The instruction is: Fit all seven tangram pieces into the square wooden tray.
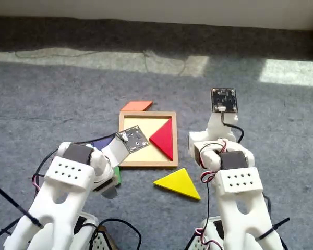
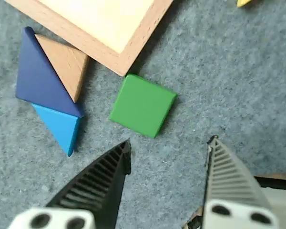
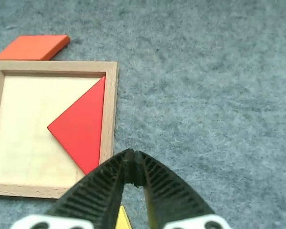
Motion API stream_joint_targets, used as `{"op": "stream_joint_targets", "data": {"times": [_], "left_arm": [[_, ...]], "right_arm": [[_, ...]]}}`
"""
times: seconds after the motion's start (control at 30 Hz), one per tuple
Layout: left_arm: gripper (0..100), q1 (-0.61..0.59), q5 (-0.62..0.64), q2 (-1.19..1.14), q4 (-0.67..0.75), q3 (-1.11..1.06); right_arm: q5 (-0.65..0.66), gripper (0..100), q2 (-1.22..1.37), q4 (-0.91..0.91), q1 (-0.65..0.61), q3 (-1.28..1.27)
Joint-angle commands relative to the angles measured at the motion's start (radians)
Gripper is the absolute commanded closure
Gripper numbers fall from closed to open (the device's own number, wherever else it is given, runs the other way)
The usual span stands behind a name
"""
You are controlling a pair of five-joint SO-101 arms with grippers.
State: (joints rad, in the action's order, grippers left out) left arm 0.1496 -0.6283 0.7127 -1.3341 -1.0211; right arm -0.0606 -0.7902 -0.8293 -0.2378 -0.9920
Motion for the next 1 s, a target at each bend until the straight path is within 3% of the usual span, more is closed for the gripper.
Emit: {"op": "stream_joint_targets", "data": {"times": [0.0,0.5,0.97], "left_arm": [[73,0.018,-0.051,-0.031,0.038,0.051],[73,0.005,-0.091,-0.303,0.281,0.054],[74,-0.050,-0.109,-0.570,0.279,0.214]], "right_arm": [[-0.003,99.2,-0.016,0.048,0.024,-0.018],[-0.002,99.2,-0.016,0.087,0.022,-0.039],[-0.002,99.2,-0.016,0.087,0.022,-0.039]]}}
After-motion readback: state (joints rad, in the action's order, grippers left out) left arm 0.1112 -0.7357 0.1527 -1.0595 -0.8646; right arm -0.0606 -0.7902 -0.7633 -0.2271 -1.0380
